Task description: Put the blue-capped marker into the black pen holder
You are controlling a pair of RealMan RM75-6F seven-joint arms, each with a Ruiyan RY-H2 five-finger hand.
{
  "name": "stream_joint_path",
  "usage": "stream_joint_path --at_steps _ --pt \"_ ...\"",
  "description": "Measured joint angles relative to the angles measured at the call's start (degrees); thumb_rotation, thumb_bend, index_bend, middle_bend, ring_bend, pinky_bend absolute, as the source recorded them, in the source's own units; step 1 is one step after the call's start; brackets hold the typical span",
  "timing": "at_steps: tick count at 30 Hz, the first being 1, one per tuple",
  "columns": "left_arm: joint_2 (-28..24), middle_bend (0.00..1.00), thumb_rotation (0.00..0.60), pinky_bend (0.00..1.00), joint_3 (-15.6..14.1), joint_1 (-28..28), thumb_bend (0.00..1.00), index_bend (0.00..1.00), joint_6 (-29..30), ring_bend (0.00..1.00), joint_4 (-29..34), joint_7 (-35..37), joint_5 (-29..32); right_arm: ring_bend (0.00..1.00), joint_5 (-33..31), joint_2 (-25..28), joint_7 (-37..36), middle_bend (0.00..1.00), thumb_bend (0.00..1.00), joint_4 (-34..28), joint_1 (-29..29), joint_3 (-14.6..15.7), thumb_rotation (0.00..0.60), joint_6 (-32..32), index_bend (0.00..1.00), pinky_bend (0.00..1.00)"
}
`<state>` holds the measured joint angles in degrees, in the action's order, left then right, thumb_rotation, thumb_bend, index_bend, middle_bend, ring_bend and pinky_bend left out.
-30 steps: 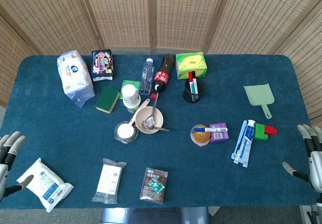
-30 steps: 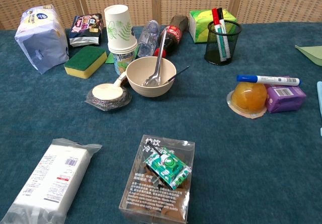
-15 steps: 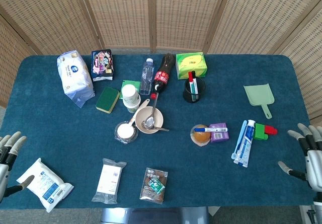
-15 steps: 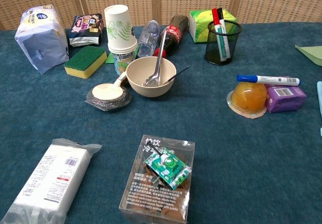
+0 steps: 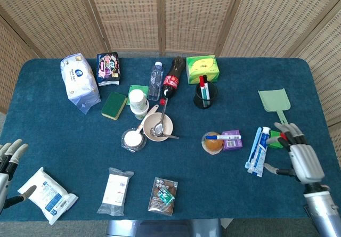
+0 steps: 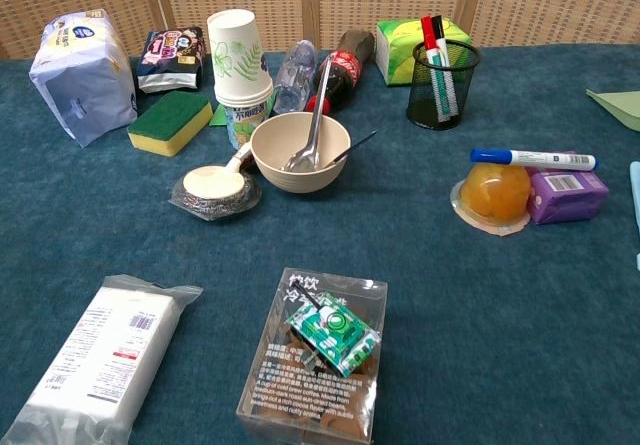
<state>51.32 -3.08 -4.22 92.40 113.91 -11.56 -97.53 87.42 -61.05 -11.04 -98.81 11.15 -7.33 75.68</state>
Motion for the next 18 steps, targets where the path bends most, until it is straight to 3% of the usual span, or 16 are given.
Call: stream_joint_path --at_steps 18 --pt "-0.78 0.0 0.6 0.0 0.09 0.22 0.18 0.0 -0.14 0.0 0.04 1.73 0.67 0.0 -11.59 -11.52 15.2 0.04 0.17 0.46 11.79 -5.17 0.6 -10.84 0.4 0.0"
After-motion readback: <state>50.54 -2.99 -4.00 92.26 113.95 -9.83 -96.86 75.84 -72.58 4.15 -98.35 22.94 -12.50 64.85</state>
